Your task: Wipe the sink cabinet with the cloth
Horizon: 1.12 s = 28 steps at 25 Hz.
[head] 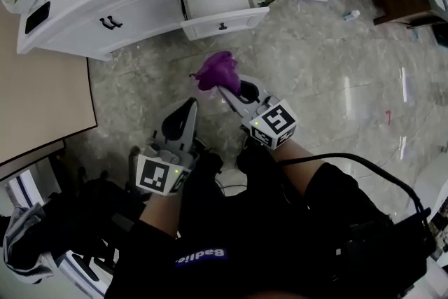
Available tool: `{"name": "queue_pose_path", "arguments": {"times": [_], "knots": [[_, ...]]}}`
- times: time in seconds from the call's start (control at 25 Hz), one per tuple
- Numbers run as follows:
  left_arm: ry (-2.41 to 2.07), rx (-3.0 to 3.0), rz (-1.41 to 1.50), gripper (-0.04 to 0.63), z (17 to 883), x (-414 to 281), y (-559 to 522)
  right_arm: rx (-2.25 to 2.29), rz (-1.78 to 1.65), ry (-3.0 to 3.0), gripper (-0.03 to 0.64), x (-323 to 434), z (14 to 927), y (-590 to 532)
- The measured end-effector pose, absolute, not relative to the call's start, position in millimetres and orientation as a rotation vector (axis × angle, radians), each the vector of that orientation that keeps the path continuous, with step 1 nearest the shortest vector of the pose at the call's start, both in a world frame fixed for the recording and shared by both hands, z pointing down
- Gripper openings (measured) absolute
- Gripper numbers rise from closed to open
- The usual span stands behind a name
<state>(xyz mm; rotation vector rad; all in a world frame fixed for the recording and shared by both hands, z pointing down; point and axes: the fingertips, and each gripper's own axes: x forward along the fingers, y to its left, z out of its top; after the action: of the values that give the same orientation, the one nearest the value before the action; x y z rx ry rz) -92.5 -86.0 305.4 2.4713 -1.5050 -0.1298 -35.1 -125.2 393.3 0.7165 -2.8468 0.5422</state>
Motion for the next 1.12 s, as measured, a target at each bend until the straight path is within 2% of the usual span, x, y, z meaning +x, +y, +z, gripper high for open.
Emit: {"name": "queue_pose_path", "arguments": {"times": [0.4,0.72,0.92,1.12], "knots": [[-1.549,2.485,-0.063,0.005,493.4,-101.8,-124.6,0.782,0.552,-2.878,0.061,-42.2,543.2,-177.5],[-1.635,2.509,-0.142,0.005,562.1,-119.4,-147.4,0.761,0.390,-2.953,0.061,-60.3,587.6,-199.6],[-1.681,2.565,-0.168,0.005,574.2,-126.2,-147.4,0.777,0.166,-2.983,0.061,-71.3,576.9,-208.4],[-1.714,2.567,-0.135,0.005,601.3,-131.8,-141.9,0.855,-0.269,-2.847,0.061,-81.4,558.1,-220.4]]}}
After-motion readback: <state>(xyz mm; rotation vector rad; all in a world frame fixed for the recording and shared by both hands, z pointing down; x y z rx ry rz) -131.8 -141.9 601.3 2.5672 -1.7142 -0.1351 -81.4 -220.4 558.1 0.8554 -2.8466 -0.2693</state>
